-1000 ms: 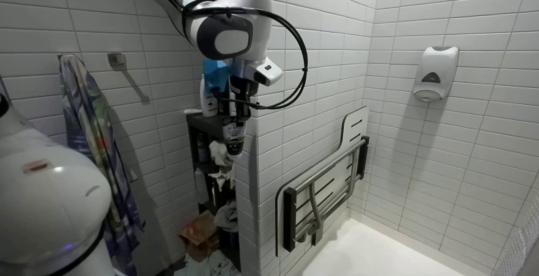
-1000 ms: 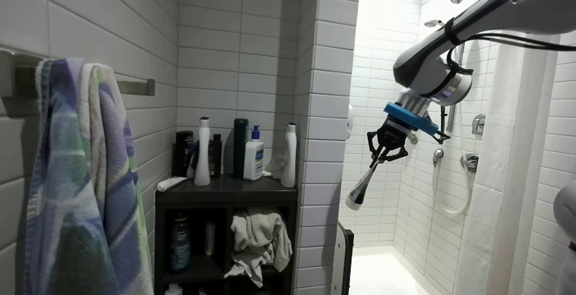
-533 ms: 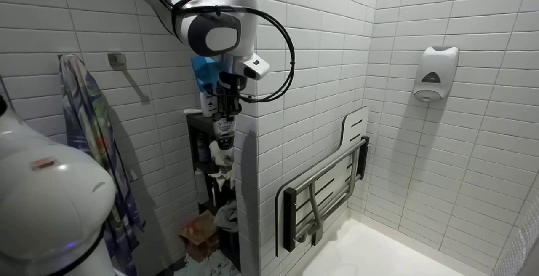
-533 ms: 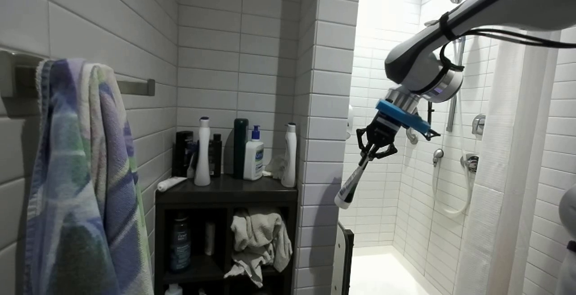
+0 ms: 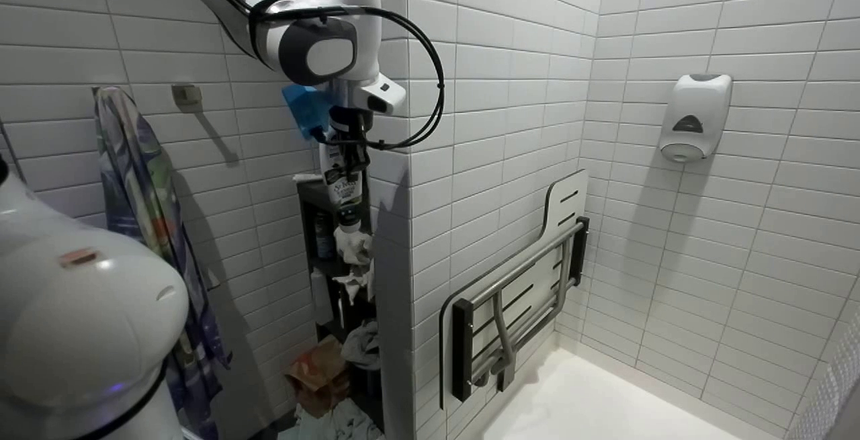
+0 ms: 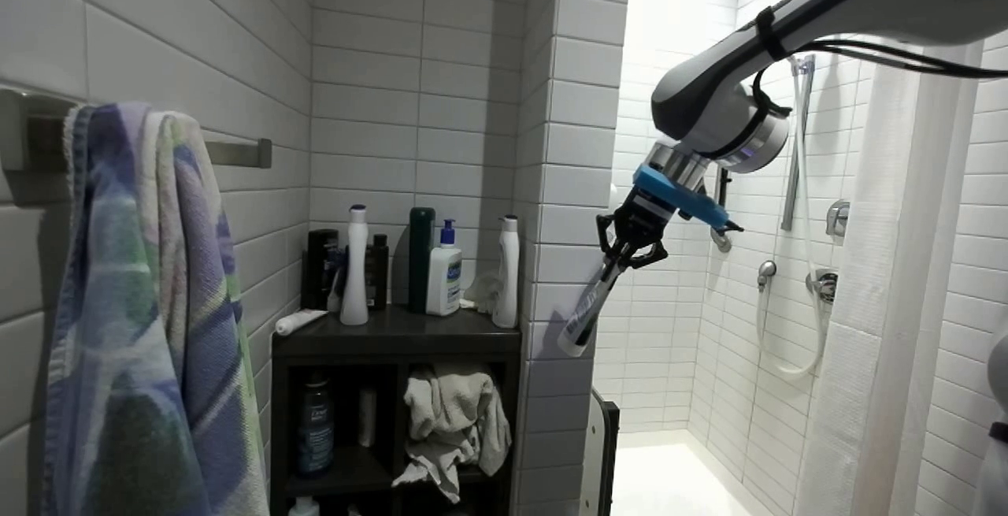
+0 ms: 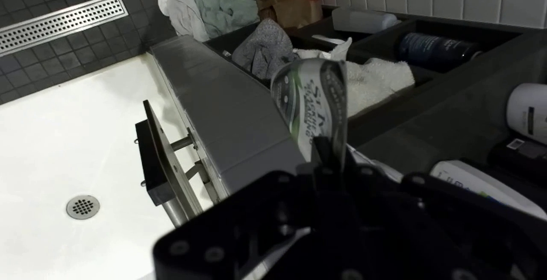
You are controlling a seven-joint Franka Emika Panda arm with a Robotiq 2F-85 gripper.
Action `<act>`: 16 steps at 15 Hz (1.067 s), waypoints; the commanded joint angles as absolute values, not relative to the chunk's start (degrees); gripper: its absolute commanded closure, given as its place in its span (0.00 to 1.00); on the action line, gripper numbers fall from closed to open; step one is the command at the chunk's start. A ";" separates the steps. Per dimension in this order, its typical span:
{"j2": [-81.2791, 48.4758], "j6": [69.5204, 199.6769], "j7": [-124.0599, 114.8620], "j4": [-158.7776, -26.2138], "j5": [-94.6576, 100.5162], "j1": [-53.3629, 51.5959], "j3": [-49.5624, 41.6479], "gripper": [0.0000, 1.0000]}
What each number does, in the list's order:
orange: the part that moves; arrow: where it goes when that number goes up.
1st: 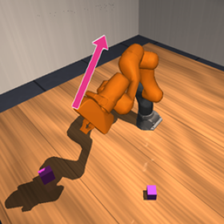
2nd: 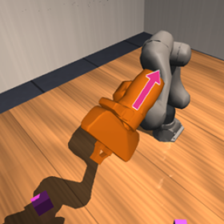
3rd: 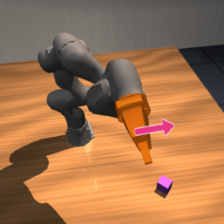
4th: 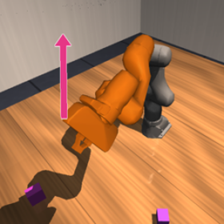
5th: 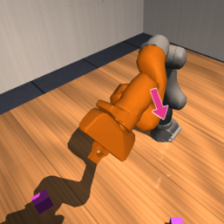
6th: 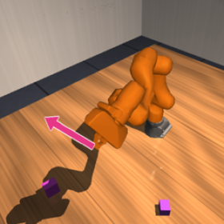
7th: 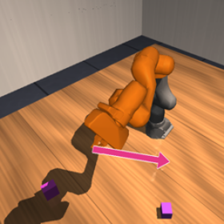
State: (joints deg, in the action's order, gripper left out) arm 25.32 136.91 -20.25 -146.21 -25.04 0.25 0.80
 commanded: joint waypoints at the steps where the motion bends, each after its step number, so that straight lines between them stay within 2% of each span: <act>1: 25.02 139.19 -20.41 -145.30 -24.60 -1.07 2.82 0.99; 10: 25.52 142.30 -20.58 -144.98 -23.23 -4.84 7.30 0.99; 16: 24.25 148.97 -20.59 -142.50 -24.24 -6.39 7.87 0.99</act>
